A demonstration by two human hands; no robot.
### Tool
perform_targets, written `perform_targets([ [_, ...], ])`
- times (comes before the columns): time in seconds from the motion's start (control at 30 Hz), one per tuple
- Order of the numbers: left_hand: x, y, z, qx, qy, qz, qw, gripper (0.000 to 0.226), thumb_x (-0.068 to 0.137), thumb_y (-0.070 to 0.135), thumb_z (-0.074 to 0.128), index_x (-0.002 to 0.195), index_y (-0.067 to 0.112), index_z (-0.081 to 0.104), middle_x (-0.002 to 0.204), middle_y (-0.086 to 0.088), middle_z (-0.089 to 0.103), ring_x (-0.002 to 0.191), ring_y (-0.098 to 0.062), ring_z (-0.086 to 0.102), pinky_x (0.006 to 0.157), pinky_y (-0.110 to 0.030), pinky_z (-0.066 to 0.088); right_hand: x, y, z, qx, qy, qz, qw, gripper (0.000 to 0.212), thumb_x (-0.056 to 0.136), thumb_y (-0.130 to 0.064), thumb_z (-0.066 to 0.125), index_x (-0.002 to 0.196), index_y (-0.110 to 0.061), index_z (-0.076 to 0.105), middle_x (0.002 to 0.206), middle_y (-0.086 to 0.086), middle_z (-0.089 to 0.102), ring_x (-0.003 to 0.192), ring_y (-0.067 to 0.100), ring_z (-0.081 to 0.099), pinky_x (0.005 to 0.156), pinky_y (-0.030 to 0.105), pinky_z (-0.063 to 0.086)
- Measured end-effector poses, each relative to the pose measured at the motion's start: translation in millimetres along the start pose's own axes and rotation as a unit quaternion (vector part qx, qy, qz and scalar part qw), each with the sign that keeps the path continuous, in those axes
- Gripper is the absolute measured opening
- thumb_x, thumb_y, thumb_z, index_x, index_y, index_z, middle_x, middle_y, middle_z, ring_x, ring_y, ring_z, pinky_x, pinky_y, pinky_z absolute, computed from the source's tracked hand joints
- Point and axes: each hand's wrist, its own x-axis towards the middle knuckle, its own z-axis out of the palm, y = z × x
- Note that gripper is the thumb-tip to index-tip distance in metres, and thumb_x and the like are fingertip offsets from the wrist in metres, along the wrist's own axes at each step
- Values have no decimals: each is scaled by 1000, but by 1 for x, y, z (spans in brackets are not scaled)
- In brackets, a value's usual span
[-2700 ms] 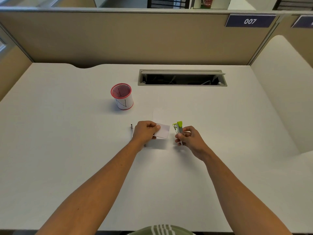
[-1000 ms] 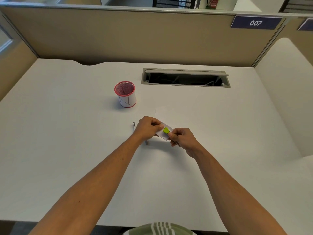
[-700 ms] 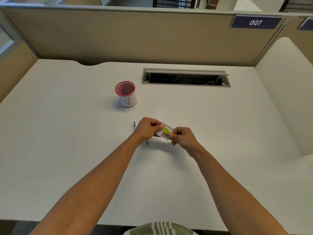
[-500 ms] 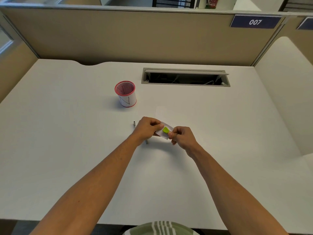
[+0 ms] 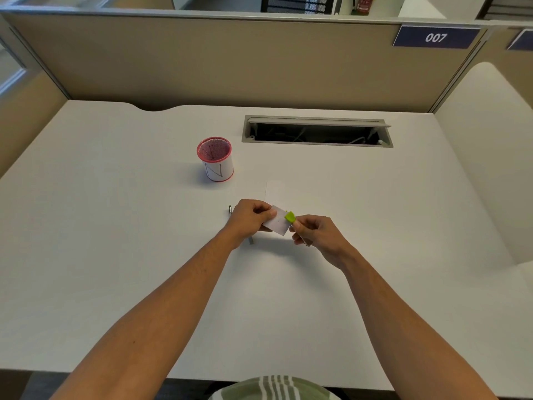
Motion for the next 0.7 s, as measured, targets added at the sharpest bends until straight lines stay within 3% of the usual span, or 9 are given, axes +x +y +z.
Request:
perform_targets([
  [0.1,0,-1,1,-11,0,-8,1000,11,89,9,66,97,3,68,90,-3,64,80,-10,62,52,-16,53,-1,2,-4,23,28,-5,999,15,90,-23,69,96,-10,73,74,0,67,70,16,63,62,22,49],
  [0.2,0,-2,-1,-13,4,-17,1000,13,89,10,66,99,3,69,93,-3,65,82,-11,63,54,-18,55,1,8,-10,36,104,-15,994,17,87,-22,73,98,-10,73,79,1,67,70,15,60,62,22,52],
  [0.4,-1,-2,-3,-13,8,-19,1000,12,89,15,66,99,8,69,95,-2,65,85,-14,63,56,-20,55,5,26,-17,-213,233,-46,948,15,85,-25,73,94,-12,71,80,0,66,71,15,57,63,25,40],
  [0.57,-2,-2,-2,-8,18,-14,1000,11,89,17,67,98,10,68,96,-3,66,84,-16,64,56,-20,55,6,36,-12,-337,244,-29,909,22,87,-32,68,86,-11,65,79,5,56,78,26,49,62,32,32],
  [0.7,-4,-2,-2,3,33,-7,999,16,89,20,68,100,9,69,101,-8,66,88,-20,64,58,-22,56,6,43,-8,-393,237,-10,888,29,90,-34,65,102,-7,66,93,11,58,100,30,48,70,33,37],
])
